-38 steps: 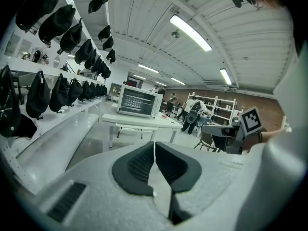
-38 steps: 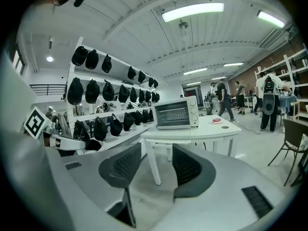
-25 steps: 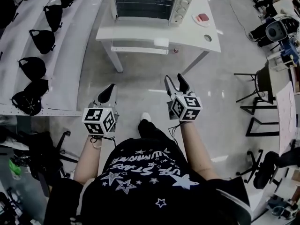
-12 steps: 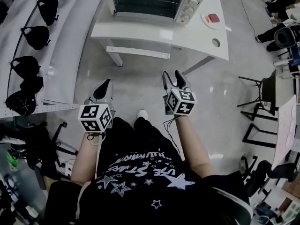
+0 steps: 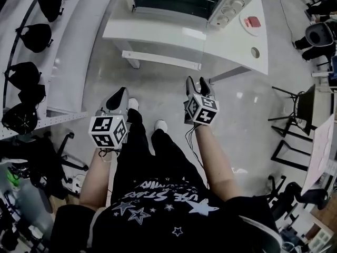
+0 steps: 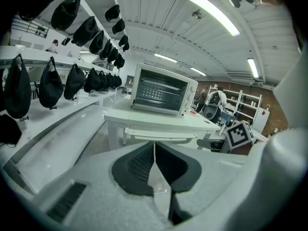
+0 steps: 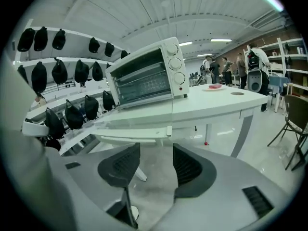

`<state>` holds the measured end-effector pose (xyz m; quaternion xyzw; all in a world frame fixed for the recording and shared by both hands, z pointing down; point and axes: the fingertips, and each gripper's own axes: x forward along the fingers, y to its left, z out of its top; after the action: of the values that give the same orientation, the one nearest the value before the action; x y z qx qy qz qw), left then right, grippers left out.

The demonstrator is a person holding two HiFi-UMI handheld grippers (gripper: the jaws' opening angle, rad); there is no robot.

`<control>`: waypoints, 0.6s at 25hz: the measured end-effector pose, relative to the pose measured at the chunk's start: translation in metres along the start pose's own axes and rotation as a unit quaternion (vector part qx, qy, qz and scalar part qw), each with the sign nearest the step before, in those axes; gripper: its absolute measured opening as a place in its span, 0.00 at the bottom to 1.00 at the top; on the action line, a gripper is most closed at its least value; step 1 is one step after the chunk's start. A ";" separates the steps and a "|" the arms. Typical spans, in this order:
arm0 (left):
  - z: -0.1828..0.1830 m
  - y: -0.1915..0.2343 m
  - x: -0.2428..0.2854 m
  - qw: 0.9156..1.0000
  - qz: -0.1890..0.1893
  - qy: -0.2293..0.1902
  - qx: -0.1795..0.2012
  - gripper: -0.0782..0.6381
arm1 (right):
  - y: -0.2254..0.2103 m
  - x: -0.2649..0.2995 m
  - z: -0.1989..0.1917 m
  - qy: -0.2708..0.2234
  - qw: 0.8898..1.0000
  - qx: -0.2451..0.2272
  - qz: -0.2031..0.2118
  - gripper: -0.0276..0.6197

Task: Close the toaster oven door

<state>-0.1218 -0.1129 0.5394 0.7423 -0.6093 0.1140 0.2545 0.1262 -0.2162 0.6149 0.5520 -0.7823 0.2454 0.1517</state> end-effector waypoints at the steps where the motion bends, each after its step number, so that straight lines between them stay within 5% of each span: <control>1: 0.000 0.003 0.004 1.000 -0.003 0.003 0.003 0.14 | -0.002 0.007 -0.002 0.001 1.000 0.005 -0.006 0.36; 15: 0.002 0.028 0.044 0.999 -0.020 0.037 0.006 0.14 | -0.008 0.057 -0.004 -0.030 0.999 0.005 -0.039 0.26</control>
<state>-0.1385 -0.1547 0.5658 0.7514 -0.5837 0.1399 0.2743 0.1138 -0.2614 0.6485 0.5903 -0.7630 0.2262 0.1351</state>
